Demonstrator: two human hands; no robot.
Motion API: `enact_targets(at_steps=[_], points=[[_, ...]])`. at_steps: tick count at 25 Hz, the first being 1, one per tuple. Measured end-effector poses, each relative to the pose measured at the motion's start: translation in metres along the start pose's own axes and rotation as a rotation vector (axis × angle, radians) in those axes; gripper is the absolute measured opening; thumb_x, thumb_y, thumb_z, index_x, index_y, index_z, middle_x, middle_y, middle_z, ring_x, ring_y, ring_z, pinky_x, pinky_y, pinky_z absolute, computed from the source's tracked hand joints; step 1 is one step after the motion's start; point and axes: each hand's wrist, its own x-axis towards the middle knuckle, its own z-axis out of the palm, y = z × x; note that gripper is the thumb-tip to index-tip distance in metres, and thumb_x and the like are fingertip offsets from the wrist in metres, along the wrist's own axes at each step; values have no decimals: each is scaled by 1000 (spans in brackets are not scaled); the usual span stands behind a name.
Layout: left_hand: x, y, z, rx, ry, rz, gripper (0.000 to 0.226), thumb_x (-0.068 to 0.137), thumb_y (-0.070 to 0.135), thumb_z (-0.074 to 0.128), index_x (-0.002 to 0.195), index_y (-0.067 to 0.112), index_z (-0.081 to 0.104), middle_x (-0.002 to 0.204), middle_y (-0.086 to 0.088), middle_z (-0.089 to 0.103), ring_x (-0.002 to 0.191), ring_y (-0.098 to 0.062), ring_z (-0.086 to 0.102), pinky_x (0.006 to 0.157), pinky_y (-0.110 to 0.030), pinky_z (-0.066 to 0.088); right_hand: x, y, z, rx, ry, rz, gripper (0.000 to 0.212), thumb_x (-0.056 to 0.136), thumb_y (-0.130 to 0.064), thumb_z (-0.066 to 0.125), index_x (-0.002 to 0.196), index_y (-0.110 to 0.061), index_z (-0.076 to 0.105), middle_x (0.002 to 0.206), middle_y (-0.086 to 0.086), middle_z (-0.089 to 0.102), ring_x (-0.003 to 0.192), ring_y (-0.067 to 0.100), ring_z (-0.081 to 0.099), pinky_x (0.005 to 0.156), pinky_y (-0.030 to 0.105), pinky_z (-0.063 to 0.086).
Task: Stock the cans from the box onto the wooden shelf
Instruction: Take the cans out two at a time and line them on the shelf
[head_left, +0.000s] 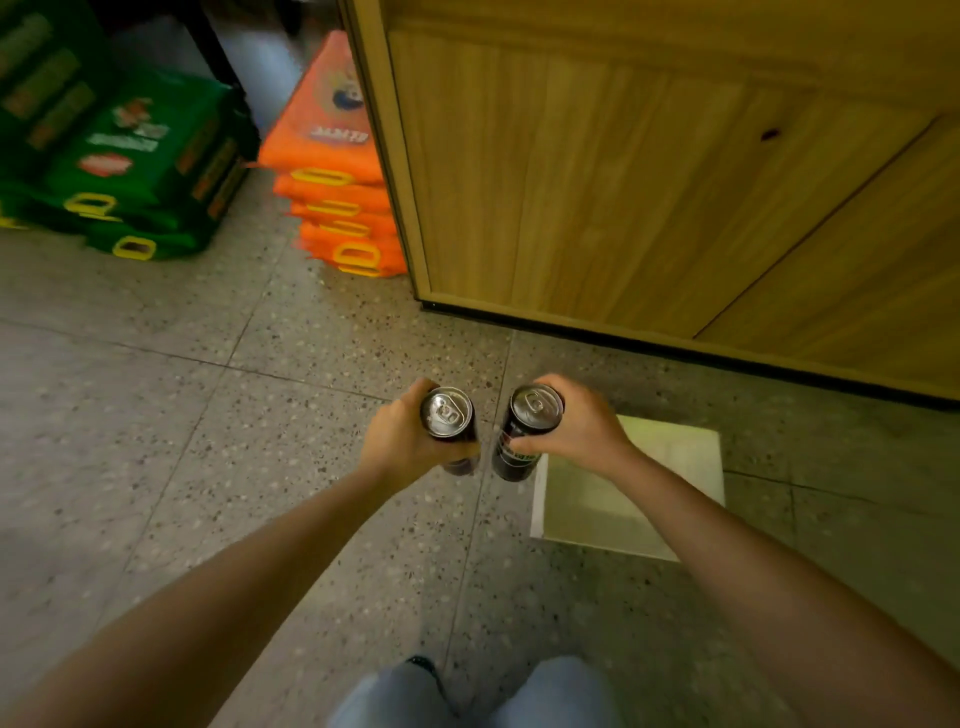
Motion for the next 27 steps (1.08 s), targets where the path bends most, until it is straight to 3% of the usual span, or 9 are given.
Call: enact_targets(at_steps=[2, 6, 9, 15, 17, 23, 27], points=[[-15, 63, -50, 13, -12, 35, 60, 53, 32, 85, 103, 17, 55, 94, 5, 65, 83, -13, 61, 68, -23, 47, -30, -53, -48, 41, 15, -10, 60, 46, -32, 86, 97, -27, 56, 98, -7, 66, 92, 15, 63, 83, 45, 53], [-48, 201, -158, 46, 1, 134, 60, 53, 33, 85, 102, 17, 56, 89, 7, 62, 81, -12, 60, 68, -22, 45, -97, -168, -159, 99, 92, -25, 71, 50, -24, 88, 111, -20, 53, 102, -7, 61, 97, 14, 59, 82, 32, 49], [-67, 284, -216, 58, -2, 207, 63, 52, 35, 85, 104, 17, 56, 96, 3, 67, 82, -11, 60, 69, -23, 48, -137, -233, -230, 117, 138, -23, 81, 51, -25, 87, 119, -20, 44, 115, -1, 58, 104, 17, 55, 91, 39, 49], [-103, 450, -319, 37, -38, 410, 65, 54, 39, 85, 109, 20, 56, 107, 3, 69, 93, -10, 63, 79, -26, 53, -225, -347, -380, 193, 240, -61, 64, 56, -16, 84, 109, -19, 48, 112, -1, 59, 110, 20, 56, 91, 36, 47], [-107, 495, -335, 29, -50, 478, 64, 54, 40, 84, 109, 20, 58, 107, 3, 69, 94, -9, 64, 81, -26, 54, -250, -372, -416, 195, 303, -89, 58, 60, -12, 81, 107, -20, 48, 107, -6, 56, 109, 17, 53, 90, 34, 46], [-100, 615, -342, 4, -86, 593, 71, 53, 49, 80, 113, 19, 58, 112, 0, 68, 104, -17, 64, 88, -36, 54, -295, -394, -520, 207, 595, -105, 66, 64, -20, 80, 122, -15, 48, 130, 6, 54, 120, 24, 50, 93, 34, 43], [-82, 695, -324, -92, -76, 631, 64, 56, 42, 83, 110, 15, 63, 110, -4, 70, 102, -18, 64, 85, -34, 54, -301, -389, -594, 302, 681, -159, 60, 69, -10, 76, 123, -12, 49, 120, 4, 57, 110, 16, 49, 89, 30, 41]])
